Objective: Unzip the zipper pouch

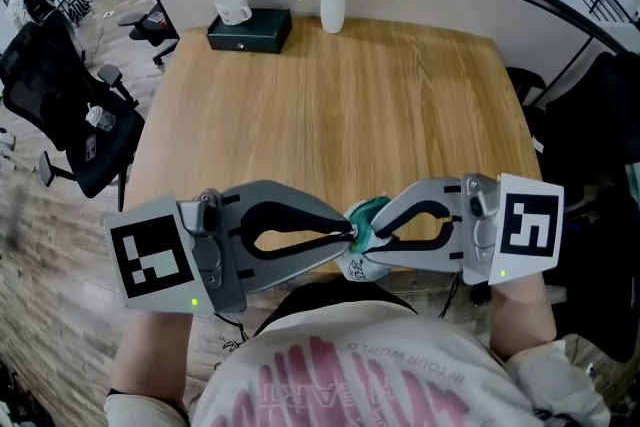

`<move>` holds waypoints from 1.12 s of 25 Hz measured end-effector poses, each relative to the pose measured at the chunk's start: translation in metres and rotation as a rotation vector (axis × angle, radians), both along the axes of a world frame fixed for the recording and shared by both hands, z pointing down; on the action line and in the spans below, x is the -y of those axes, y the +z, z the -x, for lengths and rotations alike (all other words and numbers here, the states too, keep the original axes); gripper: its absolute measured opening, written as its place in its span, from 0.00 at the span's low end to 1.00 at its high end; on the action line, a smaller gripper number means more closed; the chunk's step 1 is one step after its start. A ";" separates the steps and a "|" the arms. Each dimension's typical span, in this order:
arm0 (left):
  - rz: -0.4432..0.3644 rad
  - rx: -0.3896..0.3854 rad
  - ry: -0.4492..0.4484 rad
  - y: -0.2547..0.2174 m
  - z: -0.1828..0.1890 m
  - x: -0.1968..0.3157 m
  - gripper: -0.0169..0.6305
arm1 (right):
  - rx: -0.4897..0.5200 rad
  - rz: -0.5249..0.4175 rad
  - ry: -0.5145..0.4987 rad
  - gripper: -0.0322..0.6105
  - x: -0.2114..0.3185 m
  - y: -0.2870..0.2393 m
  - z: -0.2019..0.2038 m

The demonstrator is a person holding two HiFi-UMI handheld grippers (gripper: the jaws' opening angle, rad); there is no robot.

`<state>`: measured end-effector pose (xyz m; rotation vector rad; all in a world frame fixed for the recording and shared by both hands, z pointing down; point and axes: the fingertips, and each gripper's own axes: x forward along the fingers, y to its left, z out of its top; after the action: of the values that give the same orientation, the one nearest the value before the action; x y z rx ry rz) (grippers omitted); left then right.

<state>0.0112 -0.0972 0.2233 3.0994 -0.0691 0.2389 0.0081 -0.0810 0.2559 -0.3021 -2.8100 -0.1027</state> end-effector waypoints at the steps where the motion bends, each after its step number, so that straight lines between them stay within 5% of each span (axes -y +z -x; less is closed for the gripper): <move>1: 0.000 0.002 -0.001 0.000 0.000 0.000 0.07 | -0.004 -0.002 -0.001 0.06 0.000 0.000 0.000; 9: 0.200 -0.012 -0.069 0.013 0.003 0.010 0.04 | -0.142 -0.067 -0.061 0.05 -0.006 0.015 -0.007; 20: 0.276 0.003 -0.081 0.026 0.009 0.011 0.04 | -0.204 -0.087 -0.206 0.05 -0.021 0.019 -0.009; 28: 0.371 -0.041 -0.111 0.033 0.016 0.019 0.04 | -0.164 -0.057 -0.190 0.05 -0.019 0.013 -0.008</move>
<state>-0.0047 -0.1157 0.2566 2.7194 -0.1740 0.1625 0.0158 -0.0621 0.2686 -0.5385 -2.6060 -0.1913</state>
